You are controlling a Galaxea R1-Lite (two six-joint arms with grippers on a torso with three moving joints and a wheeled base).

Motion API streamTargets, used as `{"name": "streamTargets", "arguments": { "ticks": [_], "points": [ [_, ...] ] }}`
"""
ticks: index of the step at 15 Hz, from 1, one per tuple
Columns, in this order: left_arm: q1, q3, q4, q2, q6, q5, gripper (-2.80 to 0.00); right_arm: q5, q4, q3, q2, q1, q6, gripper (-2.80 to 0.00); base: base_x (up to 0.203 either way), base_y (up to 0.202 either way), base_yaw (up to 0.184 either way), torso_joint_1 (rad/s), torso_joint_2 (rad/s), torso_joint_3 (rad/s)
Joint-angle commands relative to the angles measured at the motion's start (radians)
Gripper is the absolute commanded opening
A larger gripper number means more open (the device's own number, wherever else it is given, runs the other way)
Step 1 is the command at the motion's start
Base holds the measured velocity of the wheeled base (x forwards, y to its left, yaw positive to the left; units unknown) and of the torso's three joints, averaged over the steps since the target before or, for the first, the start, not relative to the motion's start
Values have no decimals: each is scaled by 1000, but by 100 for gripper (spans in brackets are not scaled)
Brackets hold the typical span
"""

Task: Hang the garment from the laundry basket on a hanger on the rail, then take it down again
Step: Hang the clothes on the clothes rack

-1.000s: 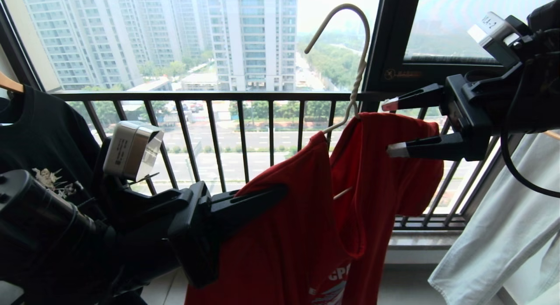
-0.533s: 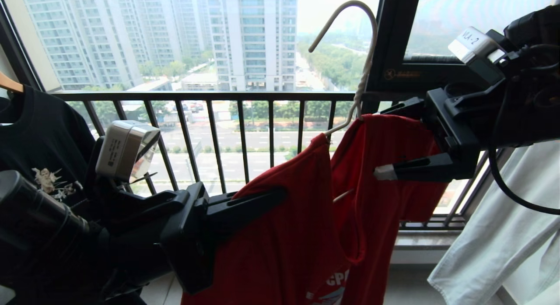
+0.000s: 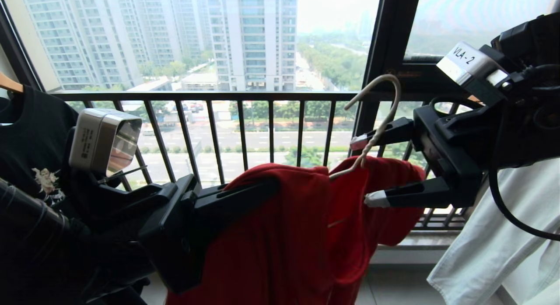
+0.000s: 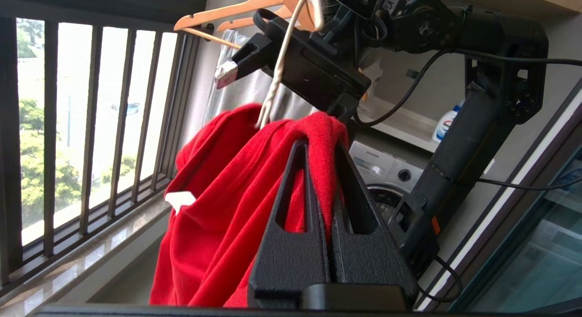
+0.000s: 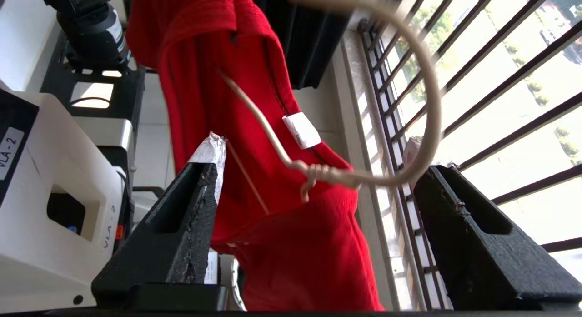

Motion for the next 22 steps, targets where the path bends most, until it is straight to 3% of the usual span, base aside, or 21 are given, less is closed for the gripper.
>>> {"name": "streamTargets", "arguments": {
  "ticks": [1, 7, 10, 13, 16, 18, 20, 22],
  "points": [
    [1, -7, -7, -12, -3, -2, -280, -8, 1, 20, -16, 21, -5, -280, 0, 0, 0, 0, 0, 0],
    [10, -9, -8, -21, -23, 0, -280, -85, -3, 59, -8, 38, -17, -280, 0, 0, 0, 0, 0, 0],
    [33, -22, -7, -16, -24, 0, -280, -157, -4, 50, -12, 37, 28, -280, 0, 0, 0, 0, 0, 0],
    [46, -24, -8, -18, -36, 0, -280, -165, -14, 65, -51, 33, 190, -280, 0, 0, 0, 0, 0, 0],
    [73, -27, -8, -8, -39, -1, -280, -167, -105, 99, -83, 27, 259, -280, 0, 0, 0, 0, 0, 0],
    [89, -35, -8, 4, -57, -2, -280, -187, -233, 139, -130, 10, 425, -280, 0, 0, 0, 0, 0, 0],
    [108, -35, -8, 23, -66, -3, -280, -346, -322, 149, -210, -11, 595, -280, 0, 0, 0, 0, 0, 0],
    [124, -36, -11, 45, -66, -2, -280, -517, -324, 153, -334, -31, 664, -280, 0, 0, 0, 0, 0, 0]
  ]
}}
